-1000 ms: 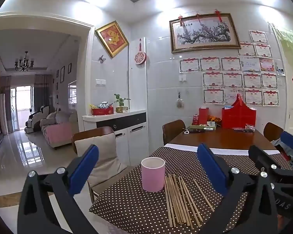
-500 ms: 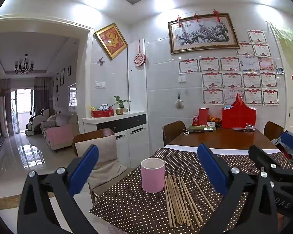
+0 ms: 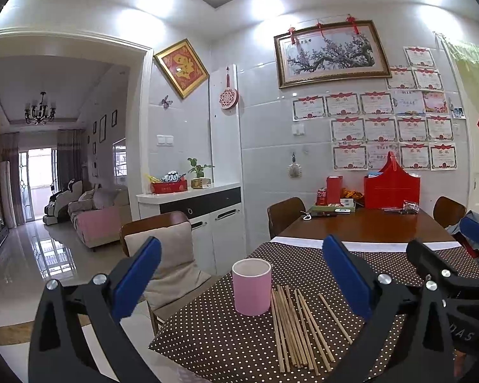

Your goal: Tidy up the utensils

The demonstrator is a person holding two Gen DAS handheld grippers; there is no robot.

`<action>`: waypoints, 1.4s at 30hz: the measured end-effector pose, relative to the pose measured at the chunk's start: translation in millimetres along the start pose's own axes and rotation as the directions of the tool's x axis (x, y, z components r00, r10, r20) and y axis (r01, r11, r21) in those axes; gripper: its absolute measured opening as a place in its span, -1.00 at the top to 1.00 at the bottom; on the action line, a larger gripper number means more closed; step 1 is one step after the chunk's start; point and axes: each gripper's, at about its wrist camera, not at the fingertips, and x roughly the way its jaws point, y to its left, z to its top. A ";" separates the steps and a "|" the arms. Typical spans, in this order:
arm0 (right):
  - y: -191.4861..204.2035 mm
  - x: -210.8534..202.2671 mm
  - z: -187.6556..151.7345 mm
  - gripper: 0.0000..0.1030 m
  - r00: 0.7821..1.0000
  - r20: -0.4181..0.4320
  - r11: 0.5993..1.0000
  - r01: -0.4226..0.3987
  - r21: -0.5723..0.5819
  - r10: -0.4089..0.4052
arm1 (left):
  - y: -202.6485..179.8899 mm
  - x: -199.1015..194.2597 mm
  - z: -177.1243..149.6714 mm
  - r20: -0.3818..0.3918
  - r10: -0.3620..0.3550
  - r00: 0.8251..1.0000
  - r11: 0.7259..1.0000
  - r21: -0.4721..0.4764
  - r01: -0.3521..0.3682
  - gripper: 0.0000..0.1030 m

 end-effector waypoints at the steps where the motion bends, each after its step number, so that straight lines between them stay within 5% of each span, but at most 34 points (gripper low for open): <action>1: 0.8 0.1 -0.3 -0.88 1.000 -0.002 1.000 0.001 -0.001 -0.001 | -0.1 0.1 0.3 -0.001 0.001 1.000 1.000 0.001 -0.001 -0.92; 42: -1.2 8.5 0.9 -0.88 0.999 -0.034 1.000 -0.002 0.003 0.002 | 7.7 10.9 -11.8 -0.024 0.024 0.999 1.000 0.002 -0.024 -0.92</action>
